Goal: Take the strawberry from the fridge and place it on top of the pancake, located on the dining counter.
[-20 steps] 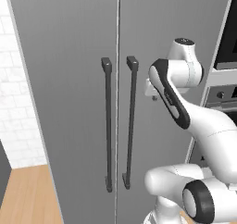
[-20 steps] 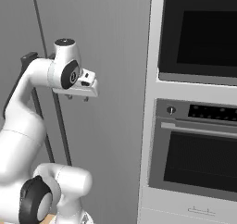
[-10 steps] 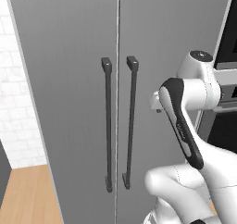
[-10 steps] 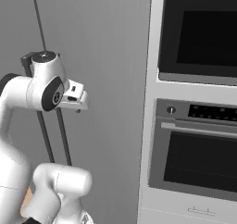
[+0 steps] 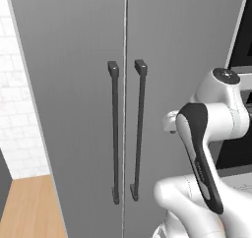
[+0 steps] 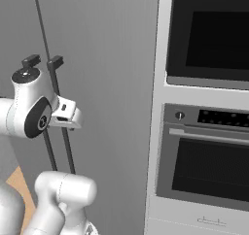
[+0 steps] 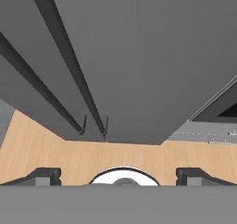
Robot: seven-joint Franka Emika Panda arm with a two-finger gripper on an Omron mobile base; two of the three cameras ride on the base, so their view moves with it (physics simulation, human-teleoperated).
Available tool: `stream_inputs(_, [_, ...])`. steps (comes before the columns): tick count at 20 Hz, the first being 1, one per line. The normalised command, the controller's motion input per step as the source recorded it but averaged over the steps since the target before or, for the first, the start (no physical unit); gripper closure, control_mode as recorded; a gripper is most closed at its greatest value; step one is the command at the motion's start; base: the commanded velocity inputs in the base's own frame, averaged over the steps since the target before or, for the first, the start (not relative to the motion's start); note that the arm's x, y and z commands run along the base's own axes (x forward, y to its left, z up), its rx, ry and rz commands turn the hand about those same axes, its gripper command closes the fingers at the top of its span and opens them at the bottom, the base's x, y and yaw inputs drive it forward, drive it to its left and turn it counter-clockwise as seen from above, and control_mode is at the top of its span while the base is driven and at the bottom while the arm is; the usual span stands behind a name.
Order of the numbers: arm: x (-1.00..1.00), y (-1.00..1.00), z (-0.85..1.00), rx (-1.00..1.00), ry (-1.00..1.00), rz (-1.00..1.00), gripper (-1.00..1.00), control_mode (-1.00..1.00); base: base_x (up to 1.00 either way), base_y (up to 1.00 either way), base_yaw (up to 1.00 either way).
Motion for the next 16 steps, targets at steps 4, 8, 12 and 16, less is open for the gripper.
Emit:
stream_inputs(4, [0.00, 0.00, 0.00, 0.00, 0.00, 0.00, -1.00, 1.00, -0.28, 0.46, 0.00])
stream_inputs(8, [0.00, 0.00, 0.00, 0.00, 0.00, 0.00, -1.00, 1.00, -0.10, 0.39, 0.00])
stream_inputs(12, [0.00, 0.00, 0.00, 0.00, 0.00, 0.00, -1.00, 1.00, -0.51, 0.05, 0.00])
stream_inputs(16, [0.00, 0.00, 0.00, 0.00, 0.00, 0.00, -1.00, 1.00, -0.75, 0.01, 0.00])
